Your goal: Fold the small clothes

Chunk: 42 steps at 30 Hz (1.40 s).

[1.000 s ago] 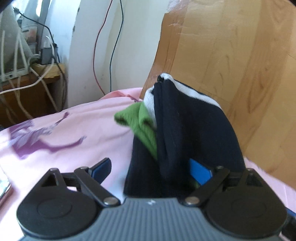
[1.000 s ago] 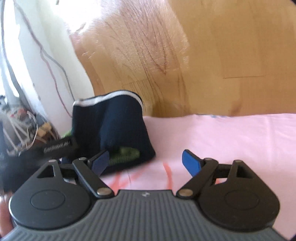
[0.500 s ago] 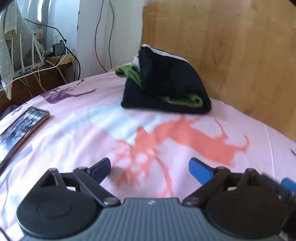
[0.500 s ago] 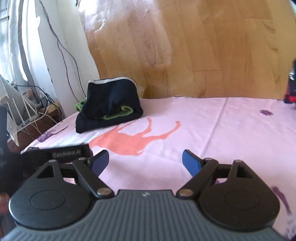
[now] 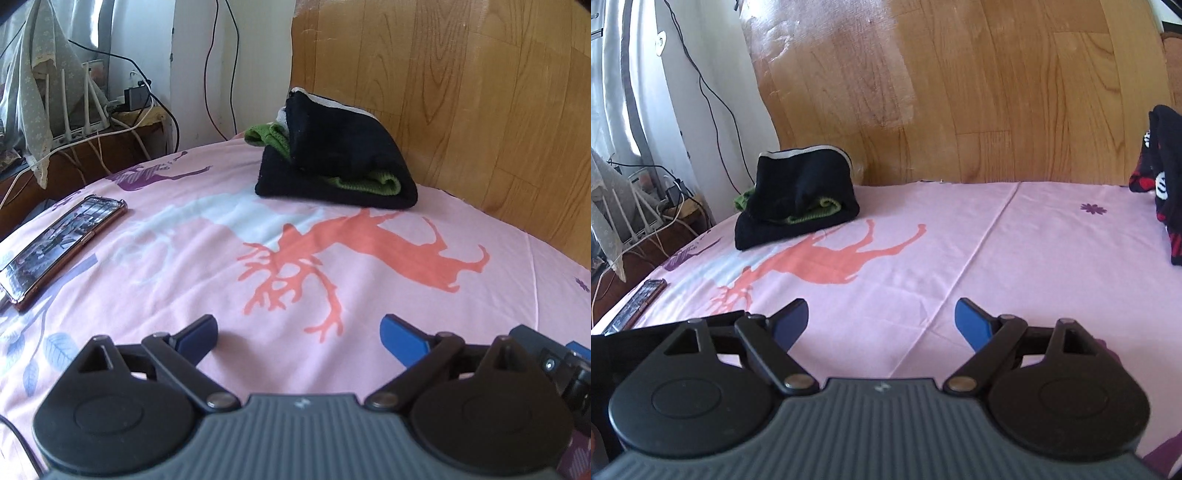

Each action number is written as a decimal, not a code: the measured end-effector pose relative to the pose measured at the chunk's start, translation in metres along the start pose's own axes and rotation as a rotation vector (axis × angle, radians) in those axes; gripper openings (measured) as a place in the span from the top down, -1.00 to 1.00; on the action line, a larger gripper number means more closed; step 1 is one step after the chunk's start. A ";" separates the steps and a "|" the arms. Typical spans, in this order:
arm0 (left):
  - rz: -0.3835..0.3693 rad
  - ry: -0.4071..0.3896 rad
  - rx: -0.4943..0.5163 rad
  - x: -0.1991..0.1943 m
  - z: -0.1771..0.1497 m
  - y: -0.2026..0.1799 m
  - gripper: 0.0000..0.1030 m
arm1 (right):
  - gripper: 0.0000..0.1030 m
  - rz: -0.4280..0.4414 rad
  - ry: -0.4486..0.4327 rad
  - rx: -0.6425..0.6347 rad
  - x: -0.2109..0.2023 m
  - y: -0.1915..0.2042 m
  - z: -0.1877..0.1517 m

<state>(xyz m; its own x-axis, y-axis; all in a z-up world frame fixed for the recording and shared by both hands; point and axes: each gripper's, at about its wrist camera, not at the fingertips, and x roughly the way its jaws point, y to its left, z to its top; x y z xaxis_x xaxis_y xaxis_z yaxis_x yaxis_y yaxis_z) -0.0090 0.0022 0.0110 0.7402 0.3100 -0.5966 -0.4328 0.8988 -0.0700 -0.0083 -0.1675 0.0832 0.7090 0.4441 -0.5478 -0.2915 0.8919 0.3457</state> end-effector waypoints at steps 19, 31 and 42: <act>0.035 -0.039 -0.002 -0.005 -0.001 0.000 -0.99 | -0.72 0.000 0.023 0.008 0.003 0.000 -0.001; 0.063 -0.043 -0.019 -0.006 -0.001 0.002 -0.99 | -0.72 -0.004 0.024 0.005 0.002 0.000 -0.001; 0.034 -0.059 -0.016 -0.009 -0.003 0.003 -0.99 | -0.73 0.001 0.030 -0.005 0.002 -0.001 -0.001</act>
<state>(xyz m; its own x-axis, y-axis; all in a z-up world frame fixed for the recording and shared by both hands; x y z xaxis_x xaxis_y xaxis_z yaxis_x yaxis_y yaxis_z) -0.0182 0.0014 0.0139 0.7537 0.3590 -0.5505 -0.4665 0.8822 -0.0635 -0.0069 -0.1671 0.0810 0.6890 0.4476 -0.5700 -0.2957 0.8917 0.3427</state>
